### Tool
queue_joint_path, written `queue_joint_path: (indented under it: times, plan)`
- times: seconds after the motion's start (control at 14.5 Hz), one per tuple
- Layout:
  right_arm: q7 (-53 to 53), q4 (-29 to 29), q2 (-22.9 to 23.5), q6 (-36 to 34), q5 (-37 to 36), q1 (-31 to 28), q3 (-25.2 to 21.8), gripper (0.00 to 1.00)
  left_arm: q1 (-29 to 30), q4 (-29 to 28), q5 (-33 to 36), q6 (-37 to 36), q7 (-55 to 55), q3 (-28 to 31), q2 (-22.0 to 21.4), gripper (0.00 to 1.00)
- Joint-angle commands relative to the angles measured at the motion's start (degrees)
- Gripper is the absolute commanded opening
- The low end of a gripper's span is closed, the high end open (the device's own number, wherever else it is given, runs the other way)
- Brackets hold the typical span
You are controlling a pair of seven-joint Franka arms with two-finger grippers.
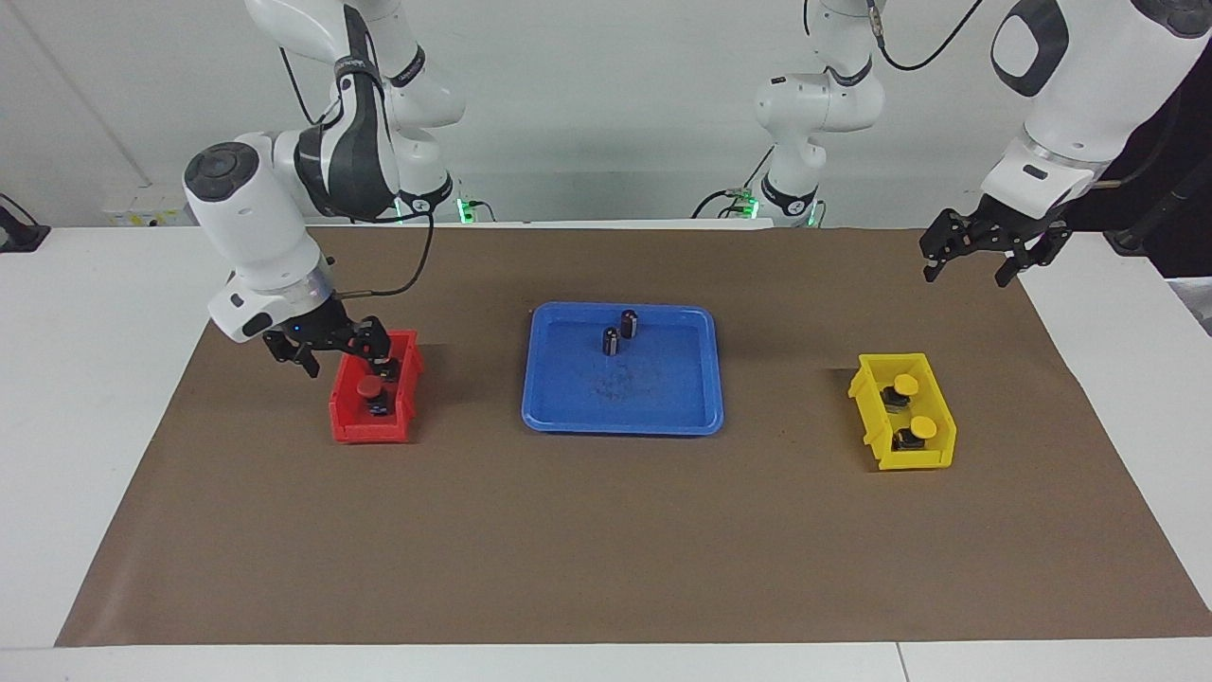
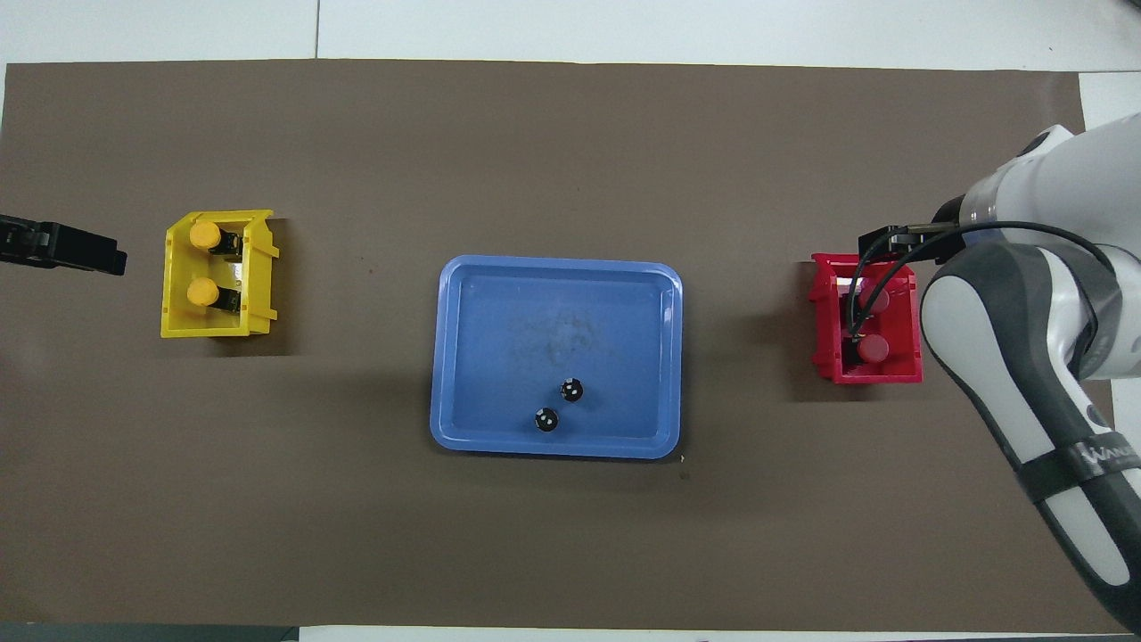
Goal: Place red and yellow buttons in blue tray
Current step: 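Reach the right gripper into the red holder and grasp a red button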
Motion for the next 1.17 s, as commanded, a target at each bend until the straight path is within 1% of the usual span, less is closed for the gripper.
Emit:
queue_joint_path:
  times: [0.0, 0.14, 0.34, 0.55, 0.69, 0.96, 1.03, 1.1]
  plan:
    - [-0.02, -6.48, -2.61, 4.36, 1.27, -0.52, 0.29, 0.74, -0.27, -1.06, -0.73, -0.54, 0.61, 0.04, -1.04, 1.00]
    - [-0.03, -7.54, -3.05, 4.63, 1.27, -0.78, 0.29, 0.72, 0.16, -1.06, -0.73, -0.54, 0.61, 0.04, -1.05, 1.00]
    - [-0.29, -10.35, -3.05, 7.79, 1.27, -1.04, 0.29, 0.72, 0.16, -1.15, -0.73, -0.02, 0.35, 0.04, -1.05, 1.00]
    - [-0.29, -10.62, -2.35, 8.59, 1.27, -1.04, 0.29, 0.68, 0.25, -1.23, -0.73, -0.45, 0.35, 0.13, -1.05, 1.00]
    - [-0.37, -10.71, -1.03, 9.73, 1.18, -1.13, 0.29, 0.68, 0.25, -1.23, -0.73, 0.51, 0.52, 0.04, -1.05, 1.00]
    - [-0.46, -12.20, -1.29, 11.13, 1.18, -1.13, 0.29, 0.66, 0.25, -1.23, -0.73, 0.16, 0.52, 0.13, -1.05, 1.00]
    - [-0.99, -12.21, -0.77, 11.31, 1.27, -1.39, 0.29, 0.66, 0.25, -1.23, -0.73, 0.16, 0.43, 0.13, -1.05, 1.00]
    - [-1.60, -12.29, -0.15, 12.18, 1.18, -1.92, 0.20, 0.63, 0.25, -1.23, -0.73, -0.19, 0.43, 0.13, -1.05, 1.00]
